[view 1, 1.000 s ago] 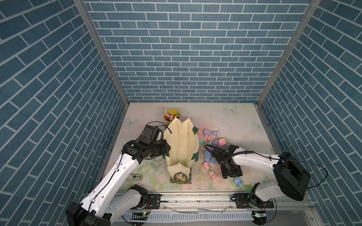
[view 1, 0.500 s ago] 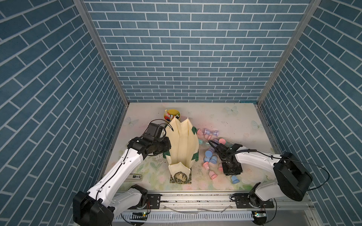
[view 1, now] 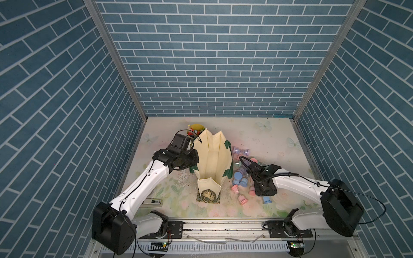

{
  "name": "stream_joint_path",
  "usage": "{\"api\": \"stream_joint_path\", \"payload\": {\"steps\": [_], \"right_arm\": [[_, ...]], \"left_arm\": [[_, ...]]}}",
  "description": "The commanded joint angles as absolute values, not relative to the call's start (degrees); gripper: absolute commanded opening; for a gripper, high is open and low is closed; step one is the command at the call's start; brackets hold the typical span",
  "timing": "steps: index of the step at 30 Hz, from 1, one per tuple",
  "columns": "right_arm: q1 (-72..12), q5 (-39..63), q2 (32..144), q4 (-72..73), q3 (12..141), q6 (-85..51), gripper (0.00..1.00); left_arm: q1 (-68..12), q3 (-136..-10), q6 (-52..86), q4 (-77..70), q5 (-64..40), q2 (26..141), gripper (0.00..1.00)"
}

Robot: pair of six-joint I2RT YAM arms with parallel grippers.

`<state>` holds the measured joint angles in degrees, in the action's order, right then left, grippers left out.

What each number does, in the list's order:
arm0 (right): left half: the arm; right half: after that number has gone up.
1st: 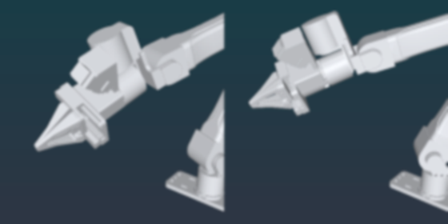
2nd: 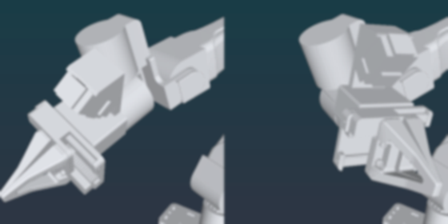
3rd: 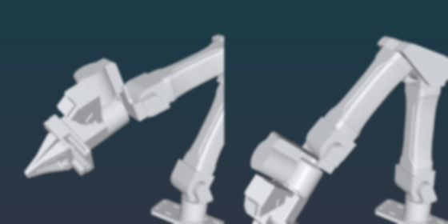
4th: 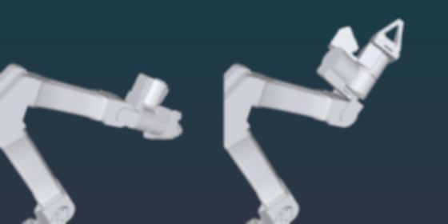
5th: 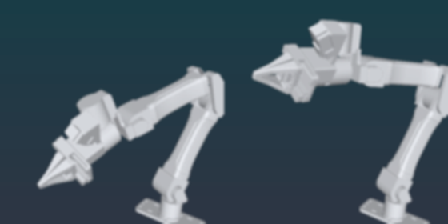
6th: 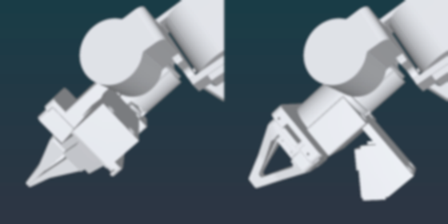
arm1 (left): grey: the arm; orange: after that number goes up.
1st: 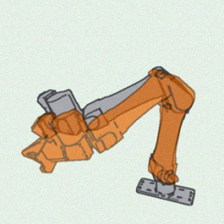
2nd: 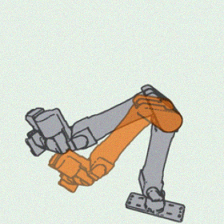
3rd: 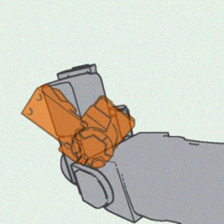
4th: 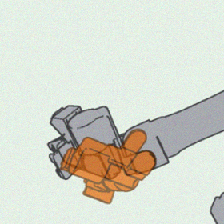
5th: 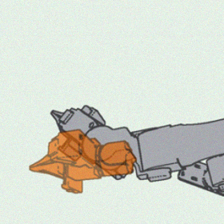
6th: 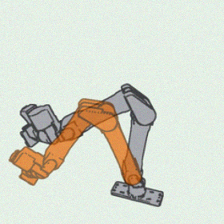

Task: Put the hourglass into the canvas bag
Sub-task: Pick up the hourglass from the center of the board.

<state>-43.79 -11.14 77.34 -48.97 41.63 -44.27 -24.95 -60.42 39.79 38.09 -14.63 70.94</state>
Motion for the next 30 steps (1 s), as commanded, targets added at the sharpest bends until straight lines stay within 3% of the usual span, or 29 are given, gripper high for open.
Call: {"api": "stream_joint_path", "payload": {"steps": [1, 3, 13, 22, 25, 30], "right_arm": [[-43.53, -14.46, 73.97, -50.61, 41.43, -48.35, 0.06], [-43.59, -15.39, 71.99, -52.05, 42.07, -48.92, 0.02], [-43.87, -18.38, 63.75, -61.74, 53.86, -49.83, 0.0], [-50.77, -20.83, 69.73, -63.91, 74.96, -48.19, 0.0], [-53.52, -20.27, 74.94, -62.33, 83.25, -46.61, 0.0], [-56.04, -16.33, 83.49, -59.47, 94.54, -45.25, 0.0]], "left_arm": [[-24.54, -62.8, 37.68, 36.56, -12.41, 71.41, 0.06], [-24.43, -62.22, 38.07, 36.22, -11.49, 71.03, 0.0], [-23.56, -56.98, 42.74, 34.6, -8.14, 65.77, 0.0], [-23.47, -53.38, 46.81, 31.17, -8.27, 62.64, 0.0], [-23.47, -54.17, 45.96, 31.26, -8.8, 63.28, 0.26], [-23.4, -57.02, 44.6, 33.68, -9.04, 62.0, 0.46]]}}
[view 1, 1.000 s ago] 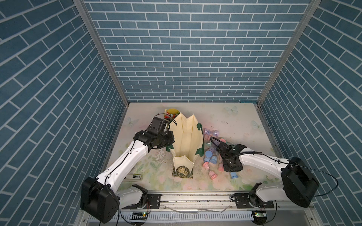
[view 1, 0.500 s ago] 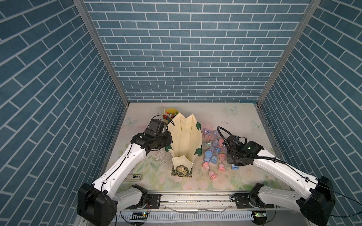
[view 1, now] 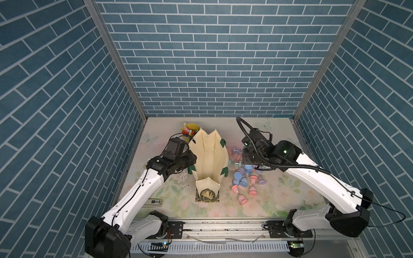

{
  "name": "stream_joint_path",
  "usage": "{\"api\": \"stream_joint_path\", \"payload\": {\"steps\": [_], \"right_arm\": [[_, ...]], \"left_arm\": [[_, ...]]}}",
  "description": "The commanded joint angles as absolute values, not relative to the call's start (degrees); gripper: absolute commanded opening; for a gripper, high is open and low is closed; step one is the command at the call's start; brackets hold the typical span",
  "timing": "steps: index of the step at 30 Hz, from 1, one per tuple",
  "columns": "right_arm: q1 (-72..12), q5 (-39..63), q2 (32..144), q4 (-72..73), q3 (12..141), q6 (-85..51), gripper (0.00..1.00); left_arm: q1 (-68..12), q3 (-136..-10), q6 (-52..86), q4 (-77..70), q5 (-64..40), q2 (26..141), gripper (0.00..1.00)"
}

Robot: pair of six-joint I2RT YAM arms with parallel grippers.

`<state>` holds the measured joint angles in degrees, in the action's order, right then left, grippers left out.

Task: Put the hourglass into the canvas bag
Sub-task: Pick up the hourglass from the center of the board, then place the hourglass in the canvas bag.

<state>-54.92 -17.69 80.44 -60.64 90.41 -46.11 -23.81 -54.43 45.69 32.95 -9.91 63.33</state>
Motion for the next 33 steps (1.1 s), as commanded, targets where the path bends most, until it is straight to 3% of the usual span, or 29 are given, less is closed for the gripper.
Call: {"api": "stream_joint_path", "payload": {"steps": [1, 15, 19, 25, 33], "right_arm": [[-56.39, -15.52, 84.95, -58.58, 96.21, -44.93, 0.0], [-58.75, -8.65, 103.18, -54.41, 112.8, -43.4, 0.0], [-58.73, -8.44, 108.12, -55.0, 114.62, -44.98, 0.0], [-58.71, -6.11, 112.78, -53.03, 111.8, -48.2, 0.0], [-58.01, -3.69, 115.66, -50.46, 105.94, -52.11, 0.0]], "left_arm": [[-23.38, -57.86, 43.99, 34.94, -8.81, 61.8, 0.48], [-23.38, -53.83, 41.21, 43.2, -10.55, 55.98, 0.49], [-23.43, -53.2, 41.84, 42.61, -11.51, 56.24, 0.45], [-23.38, -53.0, 42.35, 41.84, -12.12, 55.67, 0.34], [-23.38, -50.66, 43.39, 39.35, -13.37, 54.85, 0.29]]}}
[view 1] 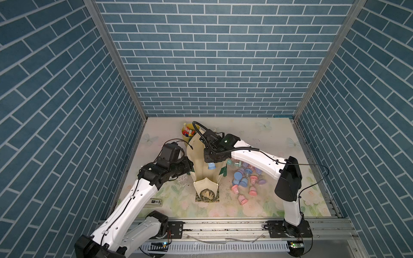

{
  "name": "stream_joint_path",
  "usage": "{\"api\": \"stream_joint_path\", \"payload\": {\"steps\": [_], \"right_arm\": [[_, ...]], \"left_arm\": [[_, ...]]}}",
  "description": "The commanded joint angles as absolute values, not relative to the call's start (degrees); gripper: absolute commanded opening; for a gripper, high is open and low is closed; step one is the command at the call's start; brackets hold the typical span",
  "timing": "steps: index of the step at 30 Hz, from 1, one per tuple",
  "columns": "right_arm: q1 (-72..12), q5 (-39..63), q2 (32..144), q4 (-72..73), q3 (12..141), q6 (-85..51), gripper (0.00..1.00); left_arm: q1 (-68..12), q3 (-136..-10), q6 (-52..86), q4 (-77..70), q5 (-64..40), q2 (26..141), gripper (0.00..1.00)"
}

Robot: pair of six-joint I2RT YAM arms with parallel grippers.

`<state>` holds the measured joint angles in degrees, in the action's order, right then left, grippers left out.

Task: Put the hourglass into the canvas bag
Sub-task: Place the hourglass in the canvas bag.

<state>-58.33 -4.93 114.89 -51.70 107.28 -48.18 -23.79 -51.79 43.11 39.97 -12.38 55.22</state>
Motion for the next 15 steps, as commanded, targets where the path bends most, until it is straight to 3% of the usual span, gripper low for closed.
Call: {"api": "stream_joint_path", "payload": {"steps": [1, 5, 10, 15], "right_arm": [[-57.99, -3.62, 115.62, -49.91, 104.82, -52.25, 0.0], [-57.59, -3.38, 115.67, -49.82, 102.62, -53.38, 0.06], [-57.57, -4.64, 113.88, -49.37, 101.09, -53.04, 0.36], [-57.7, -5.49, 112.31, -51.02, 103.86, -51.53, 0.5]], "left_arm": [[-23.38, -50.21, 43.49, 38.76, -13.39, 54.66, 0.29], [-23.38, -49.32, 43.4, 37.76, -14.0, 54.4, 0.3], [-23.38, -48.7, 42.65, 37.61, -13.38, 54.05, 0.41], [-23.3, -49.91, 42.23, 38.76, -12.28, 54.14, 0.44]]}}
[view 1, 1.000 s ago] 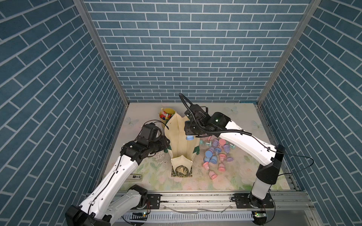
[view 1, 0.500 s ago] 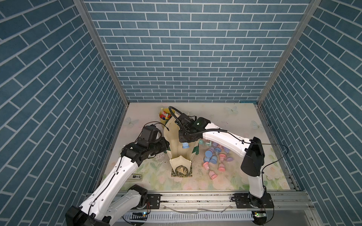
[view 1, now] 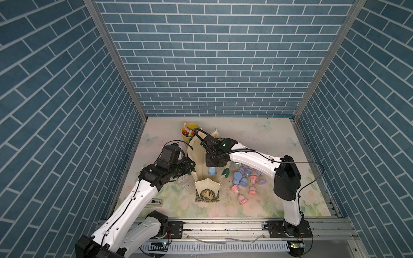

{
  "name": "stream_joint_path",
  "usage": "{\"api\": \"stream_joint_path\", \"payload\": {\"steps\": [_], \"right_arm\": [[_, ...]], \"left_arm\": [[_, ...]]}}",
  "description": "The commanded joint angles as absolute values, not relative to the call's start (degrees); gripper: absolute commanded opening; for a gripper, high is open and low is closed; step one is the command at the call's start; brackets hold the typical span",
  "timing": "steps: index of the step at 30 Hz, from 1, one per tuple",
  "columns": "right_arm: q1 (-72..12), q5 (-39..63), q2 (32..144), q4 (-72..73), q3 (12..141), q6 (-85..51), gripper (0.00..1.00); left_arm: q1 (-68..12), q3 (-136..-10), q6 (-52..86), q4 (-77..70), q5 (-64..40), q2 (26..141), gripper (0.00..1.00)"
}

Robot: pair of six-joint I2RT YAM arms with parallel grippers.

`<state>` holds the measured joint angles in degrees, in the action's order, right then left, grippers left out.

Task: Put the hourglass into the canvas bag
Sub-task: Place the hourglass in the canvas bag, then pick up the hourglass from the center of the board.

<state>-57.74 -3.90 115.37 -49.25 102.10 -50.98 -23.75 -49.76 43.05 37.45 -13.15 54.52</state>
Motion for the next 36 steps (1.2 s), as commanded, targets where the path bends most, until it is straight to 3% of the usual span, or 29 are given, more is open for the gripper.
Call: {"api": "stream_joint_path", "payload": {"steps": [1, 5, 13, 17, 25, 31, 36], "right_arm": [[-57.86, -6.01, 111.71, -50.98, 104.05, -51.12, 0.53], [-57.83, -6.22, 109.59, -51.21, 104.69, -50.34, 0.64], [-58.78, -8.97, 105.12, -54.82, 109.73, -46.77, 0.65], [-59.28, -17.13, 102.34, -58.49, 111.05, -46.37, 0.67], [-58.13, -33.57, 85.91, -54.99, 92.94, -50.11, 0.67], [-46.55, -23.51, 76.81, -57.74, 78.1, -53.9, 0.62], [-41.61, -17.76, 76.66, -61.99, 72.67, -52.42, 0.62]], "left_arm": [[-23.29, -50.16, 42.03, 39.07, -11.82, 54.14, 0.45], [-23.3, -51.33, 41.68, 40.1, -11.63, 54.41, 0.47], [-23.23, -53.31, 40.74, 42.07, -10.95, 53.16, 0.47], [-22.97, -54.34, 40.12, 43.06, -9.86, 53.0, 0.48], [-22.52, -54.36, 40.52, 42.53, -11.14, 52.42, 0.4], [-22.41, -52.99, 41.55, 40.77, -12.98, 52.38, 0.37], [-22.37, -53.61, 41.26, 40.83, -13.88, 51.77, 0.35]]}}
